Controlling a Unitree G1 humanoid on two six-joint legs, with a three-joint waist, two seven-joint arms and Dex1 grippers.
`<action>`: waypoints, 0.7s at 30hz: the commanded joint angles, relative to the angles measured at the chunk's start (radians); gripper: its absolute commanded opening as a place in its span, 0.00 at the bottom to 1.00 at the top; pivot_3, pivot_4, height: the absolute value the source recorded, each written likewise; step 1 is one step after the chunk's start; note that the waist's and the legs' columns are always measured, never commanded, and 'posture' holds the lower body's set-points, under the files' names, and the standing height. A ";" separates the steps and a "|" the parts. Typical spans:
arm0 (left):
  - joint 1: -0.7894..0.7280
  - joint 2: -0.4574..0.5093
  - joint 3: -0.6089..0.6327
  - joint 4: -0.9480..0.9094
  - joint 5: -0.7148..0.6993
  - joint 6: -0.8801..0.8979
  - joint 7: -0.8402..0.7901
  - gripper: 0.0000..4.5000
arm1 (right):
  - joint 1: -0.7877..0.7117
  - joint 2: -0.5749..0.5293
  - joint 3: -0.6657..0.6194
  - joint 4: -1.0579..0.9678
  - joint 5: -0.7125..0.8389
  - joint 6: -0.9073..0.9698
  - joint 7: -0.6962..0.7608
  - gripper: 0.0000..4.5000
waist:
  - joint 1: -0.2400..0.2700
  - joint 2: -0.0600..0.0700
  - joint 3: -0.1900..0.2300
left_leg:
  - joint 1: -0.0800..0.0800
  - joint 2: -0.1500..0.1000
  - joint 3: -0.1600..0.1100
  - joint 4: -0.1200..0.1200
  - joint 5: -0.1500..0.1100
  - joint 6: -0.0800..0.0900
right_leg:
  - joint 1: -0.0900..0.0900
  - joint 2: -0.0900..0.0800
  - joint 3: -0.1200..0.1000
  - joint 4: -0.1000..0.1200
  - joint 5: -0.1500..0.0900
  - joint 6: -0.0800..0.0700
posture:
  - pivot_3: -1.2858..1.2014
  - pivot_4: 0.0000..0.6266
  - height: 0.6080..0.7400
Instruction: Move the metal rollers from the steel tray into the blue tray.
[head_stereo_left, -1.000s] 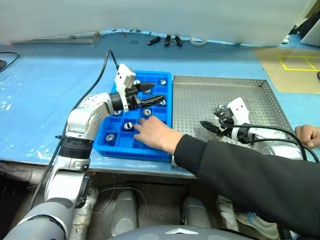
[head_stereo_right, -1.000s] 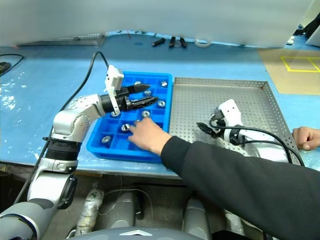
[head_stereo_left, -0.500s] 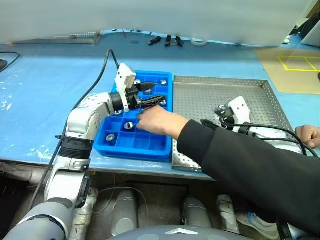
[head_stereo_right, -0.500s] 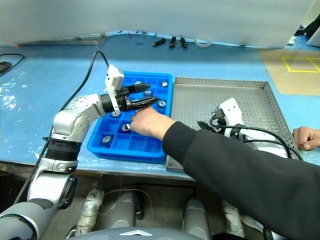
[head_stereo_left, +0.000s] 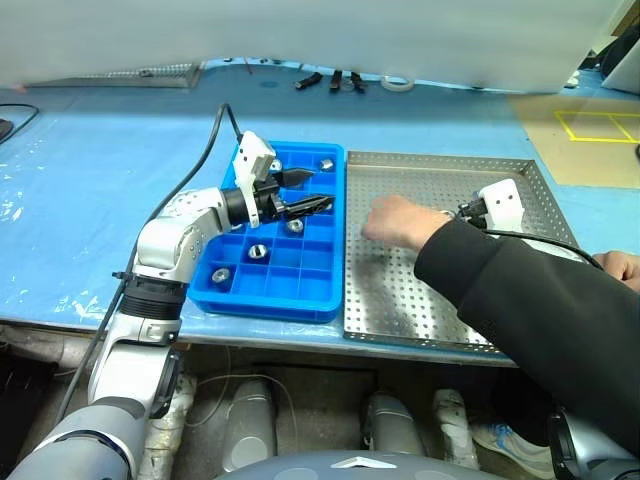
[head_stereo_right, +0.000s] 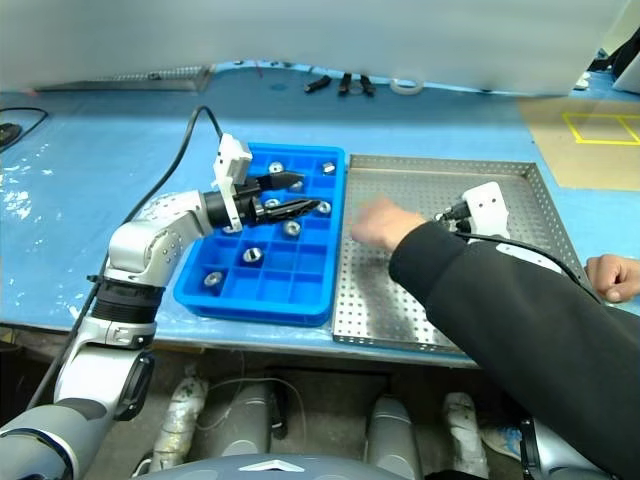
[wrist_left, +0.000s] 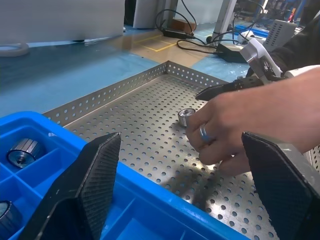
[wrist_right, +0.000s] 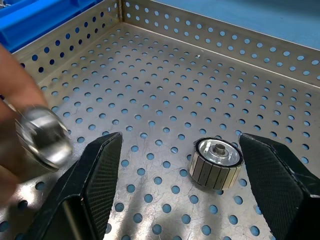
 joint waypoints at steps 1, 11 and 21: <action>-0.013 0.008 0.004 -0.019 -0.003 -0.013 -0.008 0.90 | -0.006 -0.001 -0.012 -0.037 0.008 -0.011 0.005 0.87 | 0.000 0.000 0.000 | 0.000 0.000 0.000 0.000 0.000 0.000 | 0.000 0.000 0.000 0.000 0.000 0.000 | 0.47 0.24 1.00; -0.008 0.009 0.001 -0.024 -0.001 -0.012 -0.008 0.90 | -0.005 -0.002 -0.003 -0.043 0.011 -0.005 0.022 0.87 | 0.000 0.000 0.000 | 0.000 0.000 0.000 0.000 0.000 0.000 | 0.000 0.000 0.000 0.000 0.000 0.000 | 0.47 0.24 1.00; 0.032 0.043 -0.031 -0.058 -0.003 0.002 -0.060 0.90 | 0.052 -0.028 0.032 -0.143 0.085 0.043 0.164 0.87 | 0.000 0.000 0.000 | 0.000 0.000 0.000 -0.002 0.000 0.000 | 0.000 0.000 0.000 -0.003 0.000 0.000 | 0.47 0.24 1.00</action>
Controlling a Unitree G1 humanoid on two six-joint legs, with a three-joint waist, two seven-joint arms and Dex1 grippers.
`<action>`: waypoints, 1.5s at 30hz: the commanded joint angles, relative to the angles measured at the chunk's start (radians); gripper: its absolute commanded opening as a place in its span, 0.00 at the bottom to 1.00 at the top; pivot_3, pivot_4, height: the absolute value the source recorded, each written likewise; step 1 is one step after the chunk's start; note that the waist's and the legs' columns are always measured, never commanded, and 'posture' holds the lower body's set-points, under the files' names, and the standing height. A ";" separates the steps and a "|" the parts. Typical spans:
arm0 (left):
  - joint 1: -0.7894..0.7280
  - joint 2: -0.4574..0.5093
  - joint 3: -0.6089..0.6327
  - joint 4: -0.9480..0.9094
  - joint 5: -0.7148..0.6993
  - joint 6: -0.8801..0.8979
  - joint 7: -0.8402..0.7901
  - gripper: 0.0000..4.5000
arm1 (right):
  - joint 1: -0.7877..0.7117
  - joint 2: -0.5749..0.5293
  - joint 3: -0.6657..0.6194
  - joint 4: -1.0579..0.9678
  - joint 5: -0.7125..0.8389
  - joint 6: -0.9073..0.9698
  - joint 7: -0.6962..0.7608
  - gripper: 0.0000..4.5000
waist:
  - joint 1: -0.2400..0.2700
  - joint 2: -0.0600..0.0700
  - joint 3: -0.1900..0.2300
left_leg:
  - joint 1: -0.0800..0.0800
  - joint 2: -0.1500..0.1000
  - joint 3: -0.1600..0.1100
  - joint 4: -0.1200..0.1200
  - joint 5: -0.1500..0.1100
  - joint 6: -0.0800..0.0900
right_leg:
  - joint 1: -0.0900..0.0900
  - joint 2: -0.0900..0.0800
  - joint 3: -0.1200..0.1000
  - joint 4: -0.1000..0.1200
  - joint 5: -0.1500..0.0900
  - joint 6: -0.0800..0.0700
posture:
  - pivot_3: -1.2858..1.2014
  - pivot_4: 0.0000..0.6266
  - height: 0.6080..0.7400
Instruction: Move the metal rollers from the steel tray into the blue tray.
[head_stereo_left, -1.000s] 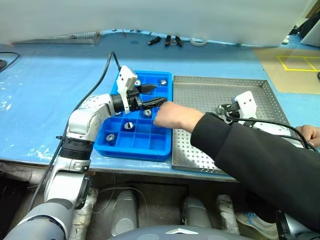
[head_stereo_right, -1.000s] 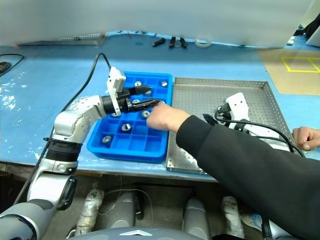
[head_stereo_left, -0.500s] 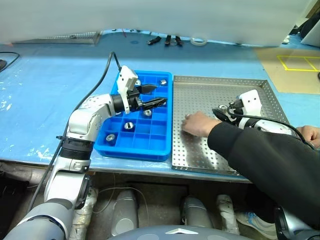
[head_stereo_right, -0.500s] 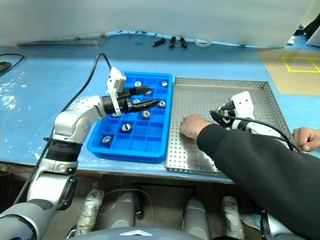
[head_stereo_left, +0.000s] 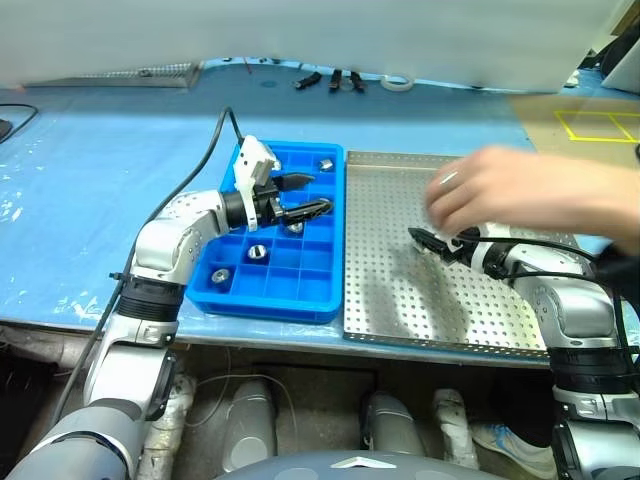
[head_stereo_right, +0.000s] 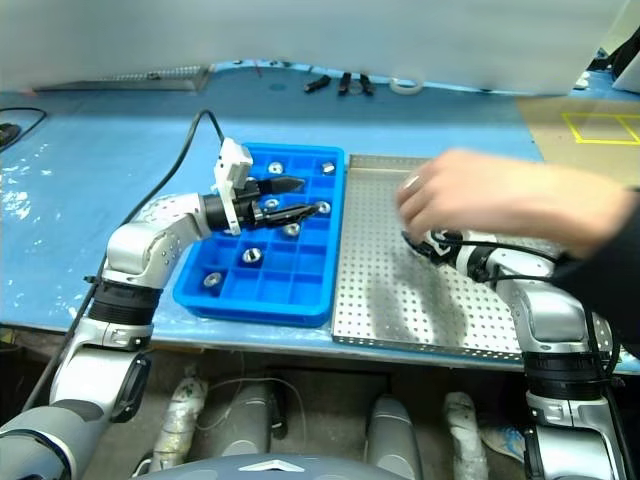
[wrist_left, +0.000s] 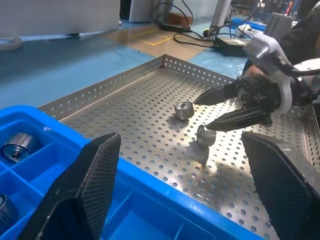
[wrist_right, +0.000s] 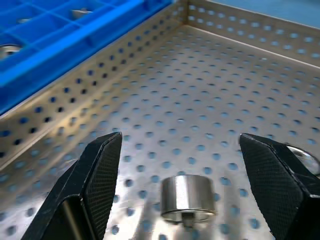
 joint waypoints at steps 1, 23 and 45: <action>0.014 0.017 -0.017 -0.050 0.000 -0.007 -0.026 0.90 | -0.004 -0.008 0.014 -0.018 -0.005 -0.008 0.001 0.87 | 0.000 0.000 0.000 | 0.000 0.000 0.000 0.000 0.000 0.000 | 0.000 0.000 0.000 0.000 0.000 0.000 | 0.47 0.24 1.00; 0.029 0.019 -0.043 -0.065 0.037 -0.023 -0.028 0.90 | -0.009 0.034 0.021 0.144 -0.094 -0.097 -0.102 0.87 | -0.001 0.000 0.000 | 0.000 0.000 0.000 -0.001 0.000 0.000 | 0.001 0.000 0.000 -0.001 0.000 0.000 | 0.47 0.24 1.00; 0.152 0.190 -0.002 -0.166 0.027 -0.077 -0.166 0.90 | -0.132 0.037 0.090 -0.043 0.018 0.004 0.053 0.36 | -0.002 0.000 0.000 | 0.001 0.001 0.000 -0.003 0.001 -0.001 | 0.000 0.000 0.000 0.000 0.000 0.000 | 0.51 0.24 1.00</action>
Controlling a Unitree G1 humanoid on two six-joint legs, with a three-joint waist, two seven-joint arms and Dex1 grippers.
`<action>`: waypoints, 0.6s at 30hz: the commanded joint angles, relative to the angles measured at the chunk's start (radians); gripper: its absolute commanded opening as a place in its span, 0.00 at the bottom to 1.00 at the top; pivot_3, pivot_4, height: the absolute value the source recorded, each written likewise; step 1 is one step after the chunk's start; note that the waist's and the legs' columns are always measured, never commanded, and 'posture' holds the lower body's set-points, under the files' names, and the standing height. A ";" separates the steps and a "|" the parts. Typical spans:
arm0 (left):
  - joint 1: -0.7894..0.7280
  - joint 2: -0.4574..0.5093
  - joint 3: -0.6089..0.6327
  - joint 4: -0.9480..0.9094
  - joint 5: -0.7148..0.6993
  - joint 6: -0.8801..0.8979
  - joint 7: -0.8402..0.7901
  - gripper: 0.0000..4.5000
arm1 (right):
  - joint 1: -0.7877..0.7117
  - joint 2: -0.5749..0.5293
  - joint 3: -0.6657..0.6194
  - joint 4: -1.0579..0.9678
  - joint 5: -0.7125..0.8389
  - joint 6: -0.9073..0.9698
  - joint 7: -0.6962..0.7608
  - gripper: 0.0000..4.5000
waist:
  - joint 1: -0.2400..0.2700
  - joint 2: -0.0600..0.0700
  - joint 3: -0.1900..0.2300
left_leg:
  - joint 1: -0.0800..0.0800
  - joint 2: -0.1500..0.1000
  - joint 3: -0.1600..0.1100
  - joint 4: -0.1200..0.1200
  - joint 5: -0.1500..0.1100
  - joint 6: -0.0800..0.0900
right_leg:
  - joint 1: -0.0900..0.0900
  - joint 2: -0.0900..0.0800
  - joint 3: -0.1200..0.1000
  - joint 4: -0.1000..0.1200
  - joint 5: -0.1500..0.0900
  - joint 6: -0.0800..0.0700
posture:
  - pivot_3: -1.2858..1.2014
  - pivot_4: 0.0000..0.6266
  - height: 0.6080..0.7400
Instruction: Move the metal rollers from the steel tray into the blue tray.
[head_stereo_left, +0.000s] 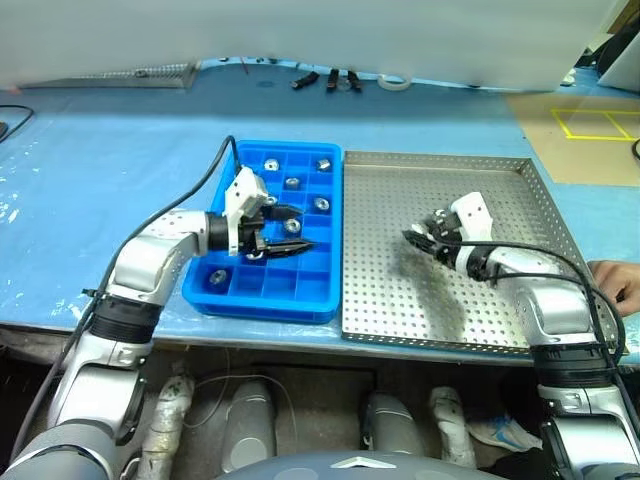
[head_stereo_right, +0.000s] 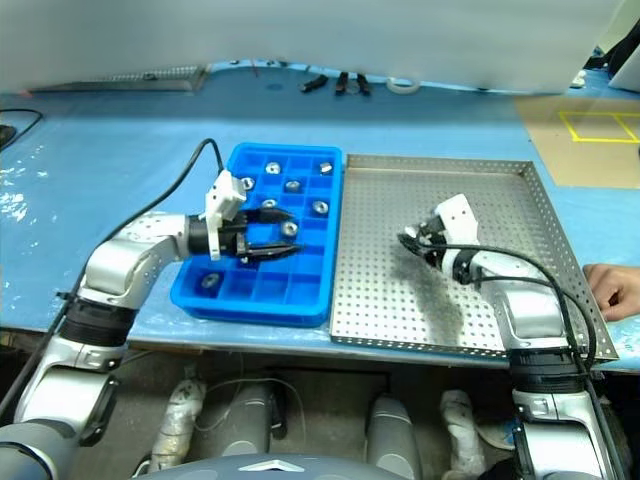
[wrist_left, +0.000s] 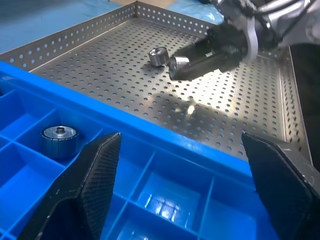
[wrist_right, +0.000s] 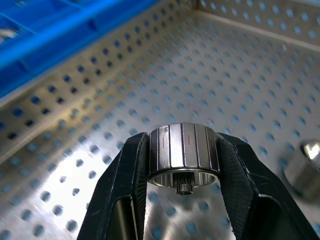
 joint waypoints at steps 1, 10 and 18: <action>0.045 0.058 0.053 -0.069 -0.010 -0.058 -0.027 0.90 | -0.082 -0.007 0.043 -0.096 0.059 0.033 0.075 0.36 | 0.001 0.000 0.000 | 0.000 0.000 0.000 0.000 0.000 0.000 | 0.000 0.000 0.000 0.000 0.000 0.000 | 0.52 0.24 1.00; 0.283 0.135 0.159 -0.274 -0.022 -0.028 0.088 0.90 | -0.261 0.063 0.231 0.039 0.023 -0.034 0.220 0.36 | 0.039 0.000 0.000 | -0.001 0.000 -0.002 -0.004 0.001 -0.002 | 0.000 0.000 -0.006 -0.001 0.000 0.000 | 0.62 0.24 1.00; 0.475 0.142 0.238 -0.444 -0.051 0.026 0.209 0.90 | -0.300 0.095 0.337 0.118 -0.021 -0.076 0.322 0.36 | 0.102 -0.001 0.000 | -0.001 0.003 -0.005 -0.009 0.004 -0.007 | 0.000 0.000 -0.012 -0.001 0.000 -0.001 | 0.66 0.24 1.00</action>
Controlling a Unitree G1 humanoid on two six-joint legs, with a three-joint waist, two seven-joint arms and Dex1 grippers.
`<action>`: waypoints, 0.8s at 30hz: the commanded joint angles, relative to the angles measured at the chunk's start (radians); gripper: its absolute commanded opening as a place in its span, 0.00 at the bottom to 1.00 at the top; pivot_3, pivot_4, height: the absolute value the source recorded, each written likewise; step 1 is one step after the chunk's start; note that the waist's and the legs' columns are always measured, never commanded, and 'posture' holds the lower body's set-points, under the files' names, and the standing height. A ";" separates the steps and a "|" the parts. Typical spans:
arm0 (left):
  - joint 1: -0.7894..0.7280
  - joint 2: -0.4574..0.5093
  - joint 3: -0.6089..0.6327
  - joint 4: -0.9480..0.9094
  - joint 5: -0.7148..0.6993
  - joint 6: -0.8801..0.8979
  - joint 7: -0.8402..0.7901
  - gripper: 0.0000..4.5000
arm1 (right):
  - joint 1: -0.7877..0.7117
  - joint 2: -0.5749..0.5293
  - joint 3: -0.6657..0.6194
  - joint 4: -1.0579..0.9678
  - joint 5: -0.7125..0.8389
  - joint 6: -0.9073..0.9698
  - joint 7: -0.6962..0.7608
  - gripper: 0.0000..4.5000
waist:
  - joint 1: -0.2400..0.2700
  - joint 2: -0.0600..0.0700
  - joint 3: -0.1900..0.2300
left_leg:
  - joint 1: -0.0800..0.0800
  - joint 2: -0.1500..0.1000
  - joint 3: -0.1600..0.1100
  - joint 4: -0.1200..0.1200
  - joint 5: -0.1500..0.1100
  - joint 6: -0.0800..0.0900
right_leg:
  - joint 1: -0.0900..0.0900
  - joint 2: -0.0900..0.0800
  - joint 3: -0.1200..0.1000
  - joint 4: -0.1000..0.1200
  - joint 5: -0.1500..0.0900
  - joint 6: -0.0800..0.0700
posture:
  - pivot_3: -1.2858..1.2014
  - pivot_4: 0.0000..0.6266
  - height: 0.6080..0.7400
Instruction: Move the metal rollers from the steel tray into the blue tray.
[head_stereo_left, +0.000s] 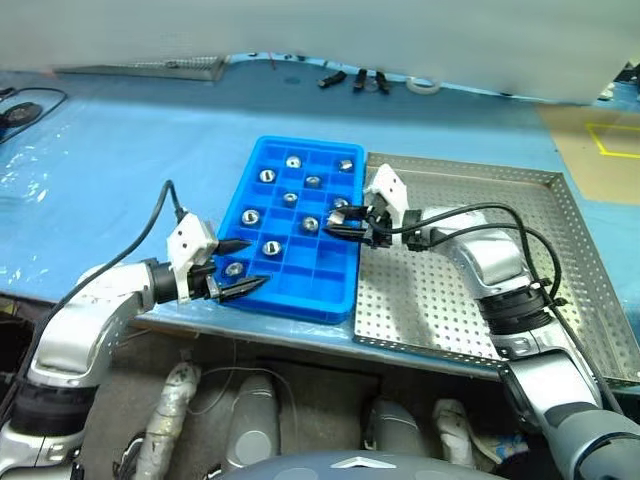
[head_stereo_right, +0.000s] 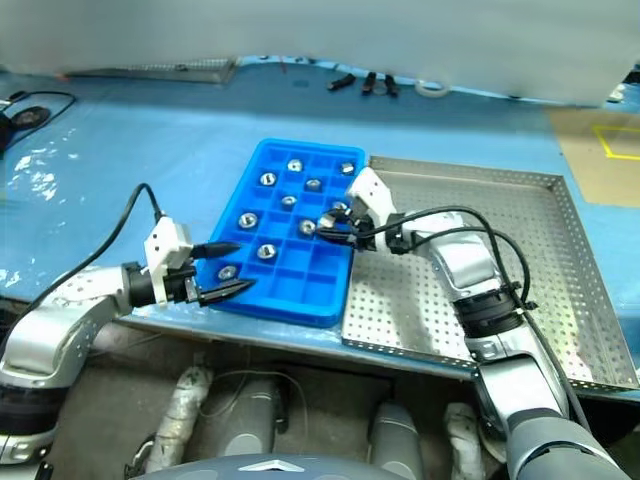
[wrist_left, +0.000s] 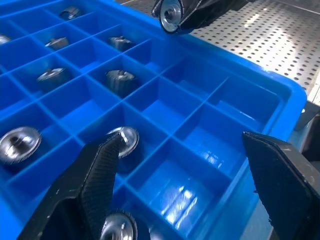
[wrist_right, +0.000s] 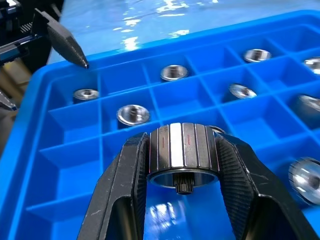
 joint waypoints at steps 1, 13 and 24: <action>0.040 0.007 0.040 -0.096 -0.030 0.020 0.046 0.90 | 0.004 -0.017 0.048 -0.035 -0.027 -0.029 0.052 0.36 | 0.017 0.000 0.000 | 0.000 0.000 0.000 0.000 0.000 0.000 | 0.000 0.000 0.000 0.000 0.000 0.000 | 0.66 0.24 1.00; 0.036 0.016 0.022 -0.112 -0.052 0.036 0.086 0.90 | 0.055 -0.053 0.059 -0.104 -0.018 0.005 0.112 0.59 | 0.048 0.000 0.000 | 0.001 0.000 -0.002 0.000 0.002 -0.003 | 0.001 0.000 0.000 0.002 0.000 0.000 | 0.65 0.24 1.00; -0.091 0.005 -0.050 -0.014 -0.038 0.016 0.042 0.90 | 0.080 -0.056 0.002 -0.156 -0.041 0.015 0.015 0.99 | 0.040 -0.001 0.000 | 0.001 -0.001 -0.002 0.000 0.003 -0.005 | 0.000 0.001 0.001 0.003 0.000 0.000 | 0.61 0.24 1.00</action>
